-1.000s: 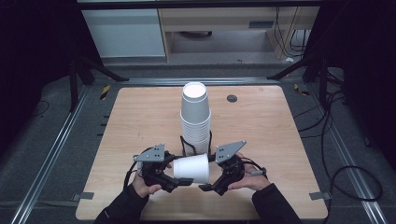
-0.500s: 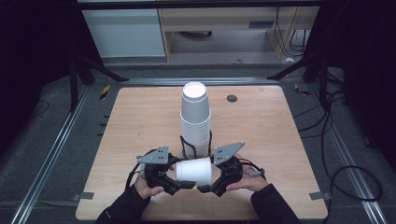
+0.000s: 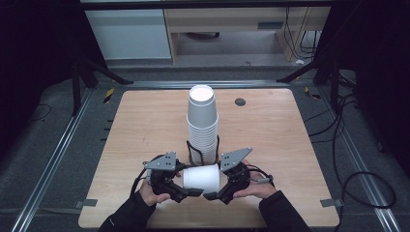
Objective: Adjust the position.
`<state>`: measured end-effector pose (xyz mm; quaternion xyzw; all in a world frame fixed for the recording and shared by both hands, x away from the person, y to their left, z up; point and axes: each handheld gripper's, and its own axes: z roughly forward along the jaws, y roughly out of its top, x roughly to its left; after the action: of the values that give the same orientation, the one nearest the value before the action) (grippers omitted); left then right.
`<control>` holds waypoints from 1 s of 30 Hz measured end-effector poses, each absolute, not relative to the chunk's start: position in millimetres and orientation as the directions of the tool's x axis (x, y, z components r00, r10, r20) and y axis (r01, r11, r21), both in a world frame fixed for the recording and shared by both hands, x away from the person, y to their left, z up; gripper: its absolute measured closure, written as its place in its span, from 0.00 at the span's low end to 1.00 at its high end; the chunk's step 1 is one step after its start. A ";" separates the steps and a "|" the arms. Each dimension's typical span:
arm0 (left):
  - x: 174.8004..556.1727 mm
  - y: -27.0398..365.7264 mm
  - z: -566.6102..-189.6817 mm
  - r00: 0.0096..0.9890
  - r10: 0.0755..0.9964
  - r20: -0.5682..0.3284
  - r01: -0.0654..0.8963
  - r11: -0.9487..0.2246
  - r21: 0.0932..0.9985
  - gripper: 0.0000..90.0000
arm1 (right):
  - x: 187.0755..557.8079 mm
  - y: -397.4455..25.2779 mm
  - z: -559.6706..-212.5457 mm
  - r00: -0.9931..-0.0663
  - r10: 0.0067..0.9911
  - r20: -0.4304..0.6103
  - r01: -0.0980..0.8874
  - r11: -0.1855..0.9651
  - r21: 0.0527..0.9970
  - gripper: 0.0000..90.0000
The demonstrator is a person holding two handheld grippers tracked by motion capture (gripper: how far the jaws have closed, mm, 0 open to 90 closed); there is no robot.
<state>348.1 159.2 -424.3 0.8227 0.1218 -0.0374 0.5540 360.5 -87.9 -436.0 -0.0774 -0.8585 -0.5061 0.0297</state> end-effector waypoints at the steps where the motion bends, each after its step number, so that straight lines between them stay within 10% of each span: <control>1: 348.2 158.8 -424.6 0.967 0.158 -0.197 0.243 -0.359 0.901 0.22 | 360.5 -87.9 -436.0 -0.986 0.103 0.129 0.163 0.476 0.864 0.08; 30: 351.0 176.5 -411.8 0.962 0.225 -0.153 0.238 -0.420 0.876 0.13 | 367.8 -104.5 -425.0 -0.987 0.134 0.088 0.148 0.547 0.824 0.10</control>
<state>351.0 176.5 -411.8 0.8427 0.1371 -0.0061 0.5206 367.8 -104.5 -425.0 -0.0802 -0.8793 -0.4694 0.0073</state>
